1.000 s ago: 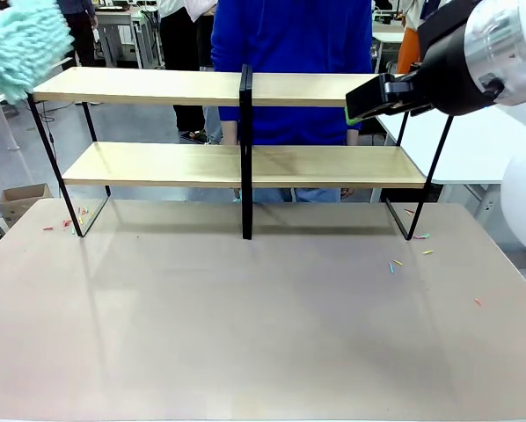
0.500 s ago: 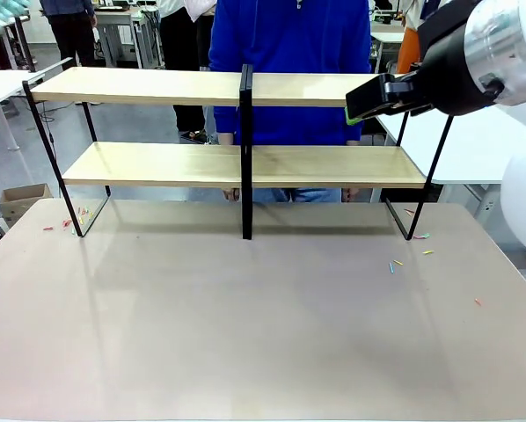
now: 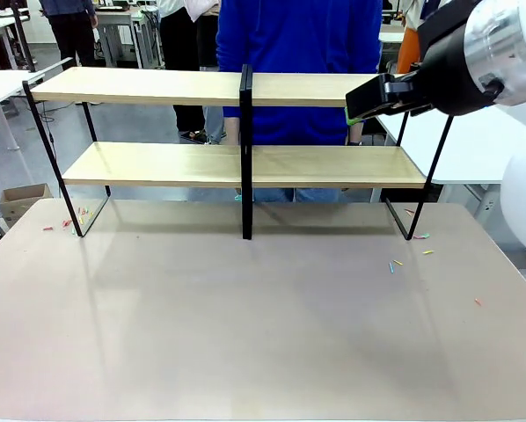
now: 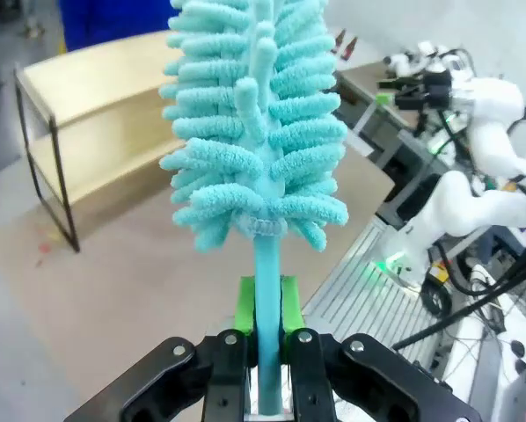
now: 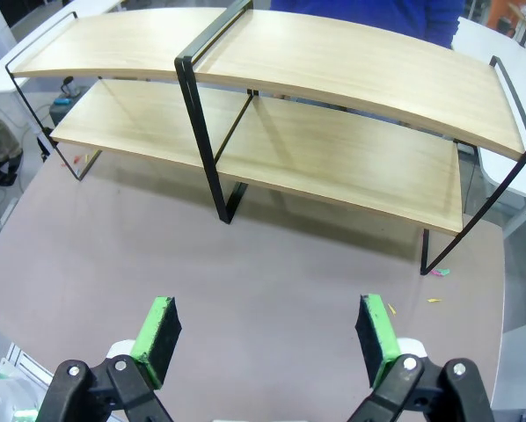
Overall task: Clean the shelves.
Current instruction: Clean another randomly selected level of the Shelf with the Duster, then place the Duster on the table.
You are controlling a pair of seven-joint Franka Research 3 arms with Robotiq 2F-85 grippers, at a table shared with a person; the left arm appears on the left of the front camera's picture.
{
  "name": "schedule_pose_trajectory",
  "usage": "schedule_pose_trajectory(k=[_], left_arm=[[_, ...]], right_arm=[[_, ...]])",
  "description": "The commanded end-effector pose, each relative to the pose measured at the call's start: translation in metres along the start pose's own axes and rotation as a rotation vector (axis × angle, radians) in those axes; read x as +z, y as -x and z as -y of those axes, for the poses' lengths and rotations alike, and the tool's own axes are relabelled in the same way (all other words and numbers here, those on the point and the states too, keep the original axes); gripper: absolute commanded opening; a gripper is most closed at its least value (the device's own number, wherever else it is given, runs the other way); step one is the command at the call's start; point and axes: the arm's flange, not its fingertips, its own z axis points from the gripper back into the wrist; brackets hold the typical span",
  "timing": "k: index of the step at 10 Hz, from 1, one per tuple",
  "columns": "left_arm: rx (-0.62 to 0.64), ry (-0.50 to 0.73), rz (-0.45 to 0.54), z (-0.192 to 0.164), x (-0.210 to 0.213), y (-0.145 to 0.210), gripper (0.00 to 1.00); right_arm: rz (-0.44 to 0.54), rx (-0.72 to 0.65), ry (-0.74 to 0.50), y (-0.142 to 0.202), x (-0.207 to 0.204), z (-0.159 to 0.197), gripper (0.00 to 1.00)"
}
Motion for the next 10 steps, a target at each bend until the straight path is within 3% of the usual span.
schedule_pose_trajectory(k=[1,2,10], left_arm=[[0.146,-0.079,-0.06,-0.03,-0.009,0.036,0.13],[0.0,0.0,0.0,0.0,0.0,0.0,0.13],[0.0,0.0,0.0,0.0,0.0,0.0,0.13]], right_arm=[[0.0,-0.003,-0.005,0.0,-0.001,0.0,1.0],[0.0,-0.003,-0.005,0.0,-0.001,0.0,1.0],[0.0,-0.003,-0.005,0.0,-0.001,0.0,1.0]])
